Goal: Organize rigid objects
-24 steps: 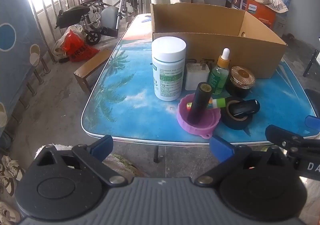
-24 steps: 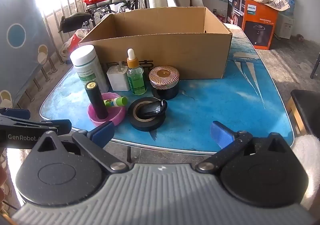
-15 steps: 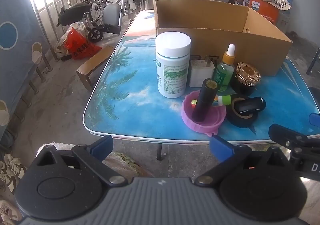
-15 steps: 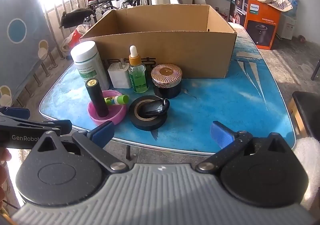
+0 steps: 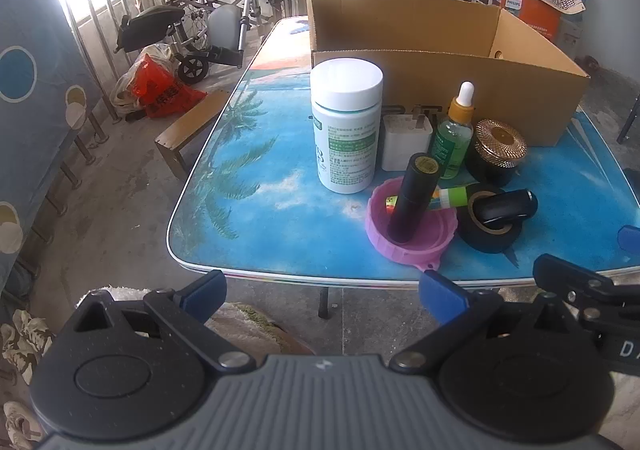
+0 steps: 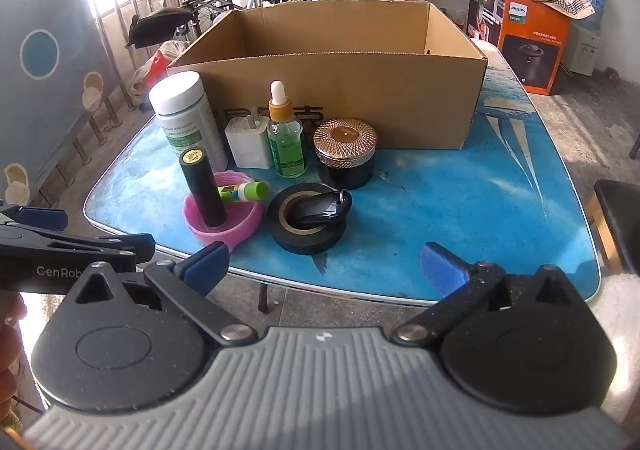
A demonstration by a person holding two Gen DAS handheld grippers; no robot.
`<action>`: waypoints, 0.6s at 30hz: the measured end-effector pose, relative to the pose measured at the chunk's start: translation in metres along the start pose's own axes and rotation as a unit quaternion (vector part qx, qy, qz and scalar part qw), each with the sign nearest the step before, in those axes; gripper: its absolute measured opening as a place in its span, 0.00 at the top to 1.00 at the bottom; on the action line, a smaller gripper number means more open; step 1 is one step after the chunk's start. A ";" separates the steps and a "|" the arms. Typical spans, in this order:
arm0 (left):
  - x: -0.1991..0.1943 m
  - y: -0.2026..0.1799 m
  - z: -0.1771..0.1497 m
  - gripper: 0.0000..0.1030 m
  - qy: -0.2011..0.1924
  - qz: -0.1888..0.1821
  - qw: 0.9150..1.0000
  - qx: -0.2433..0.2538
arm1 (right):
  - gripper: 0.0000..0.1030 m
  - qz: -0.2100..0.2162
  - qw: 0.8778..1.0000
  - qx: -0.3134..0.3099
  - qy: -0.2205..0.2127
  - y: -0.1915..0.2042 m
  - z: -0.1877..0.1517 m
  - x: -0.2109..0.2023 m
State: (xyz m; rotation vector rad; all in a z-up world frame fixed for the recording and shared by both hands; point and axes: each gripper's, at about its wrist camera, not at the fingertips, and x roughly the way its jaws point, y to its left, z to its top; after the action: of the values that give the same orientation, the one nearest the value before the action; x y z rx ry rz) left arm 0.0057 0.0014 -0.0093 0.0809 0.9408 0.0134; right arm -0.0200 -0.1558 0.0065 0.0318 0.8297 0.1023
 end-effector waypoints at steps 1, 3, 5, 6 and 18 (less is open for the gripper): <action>0.000 0.000 0.000 0.00 0.000 0.001 1.000 0.000 | 0.01 0.000 1.000 0.000 -0.001 0.000 0.000 0.000; -0.001 0.000 0.000 0.00 -0.001 0.003 1.000 0.001 | 0.01 0.000 1.000 0.001 -0.001 -0.001 0.001 0.000; -0.001 0.001 0.000 0.00 -0.001 0.004 1.000 0.001 | 0.01 -0.001 1.000 0.002 -0.001 -0.001 0.001 0.000; -0.001 0.001 0.000 0.00 -0.002 0.005 1.000 0.001 | 0.01 -0.001 1.000 0.003 -0.001 -0.002 0.001 0.000; 0.000 0.001 0.000 0.00 0.000 0.006 1.000 0.002 | 0.01 -0.002 1.000 0.003 0.001 -0.002 0.001 0.000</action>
State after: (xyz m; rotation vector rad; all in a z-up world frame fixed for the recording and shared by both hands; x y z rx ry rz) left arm 0.0057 0.0022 -0.0090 0.0905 0.9397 0.0230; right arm -0.0188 -0.1581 0.0068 0.0348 0.8313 0.0959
